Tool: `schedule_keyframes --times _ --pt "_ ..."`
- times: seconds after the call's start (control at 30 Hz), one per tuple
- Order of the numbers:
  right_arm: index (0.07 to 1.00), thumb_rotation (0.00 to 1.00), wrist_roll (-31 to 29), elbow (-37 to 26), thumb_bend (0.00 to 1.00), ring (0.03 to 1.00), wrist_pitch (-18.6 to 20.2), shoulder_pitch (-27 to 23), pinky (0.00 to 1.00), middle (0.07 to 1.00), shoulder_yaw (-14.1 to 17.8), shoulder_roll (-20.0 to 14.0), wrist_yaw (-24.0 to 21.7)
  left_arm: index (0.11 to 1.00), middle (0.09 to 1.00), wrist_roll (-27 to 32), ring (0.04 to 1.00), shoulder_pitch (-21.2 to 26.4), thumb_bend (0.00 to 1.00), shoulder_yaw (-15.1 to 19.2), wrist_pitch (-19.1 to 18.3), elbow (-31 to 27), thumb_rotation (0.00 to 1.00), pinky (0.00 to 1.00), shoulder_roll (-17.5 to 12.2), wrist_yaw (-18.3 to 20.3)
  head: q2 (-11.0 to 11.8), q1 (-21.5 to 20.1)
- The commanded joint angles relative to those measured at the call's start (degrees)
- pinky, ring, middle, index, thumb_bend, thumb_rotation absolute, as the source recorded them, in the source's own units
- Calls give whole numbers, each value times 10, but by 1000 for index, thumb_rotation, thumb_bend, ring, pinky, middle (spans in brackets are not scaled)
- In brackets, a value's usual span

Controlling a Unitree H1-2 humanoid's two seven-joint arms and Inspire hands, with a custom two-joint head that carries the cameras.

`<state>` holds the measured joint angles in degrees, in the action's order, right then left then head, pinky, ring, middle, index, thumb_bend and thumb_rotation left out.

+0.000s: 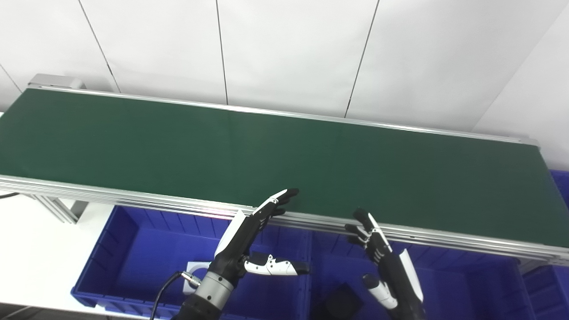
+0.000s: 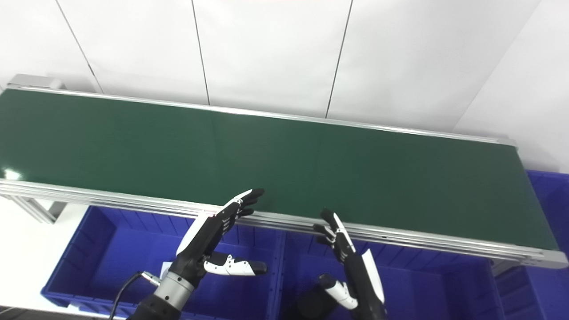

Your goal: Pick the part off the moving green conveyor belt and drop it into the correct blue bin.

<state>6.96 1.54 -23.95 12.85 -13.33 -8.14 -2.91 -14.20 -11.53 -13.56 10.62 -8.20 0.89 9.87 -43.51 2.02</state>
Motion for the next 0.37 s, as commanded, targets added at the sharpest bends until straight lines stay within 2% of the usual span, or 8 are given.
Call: schedule_keyframes --times 0.0,0.17,0.3,0.33 --pt "959 919 12 -20 872 876 -29 -4 813 950 2 6 7 875 922 15 919 5 921 1 8 -13 419 887 -1 -8 -1 -7" --pt "954 910 29 -16 850 961 -29 -5 905 988 -3 13 14 885 934 44 942 10 885 5 20 -3 468 923 -10 -2 -3 -16" --pt "955 899 32 -14 853 968 -29 -5 930 994 -5 18 15 890 934 54 947 13 866 6 24 2 497 935 -20 1 -3 -23" --pt "954 897 34 -14 852 968 -29 -5 931 994 -7 21 16 890 933 58 946 14 862 6 25 4 501 936 -23 3 -4 -41"
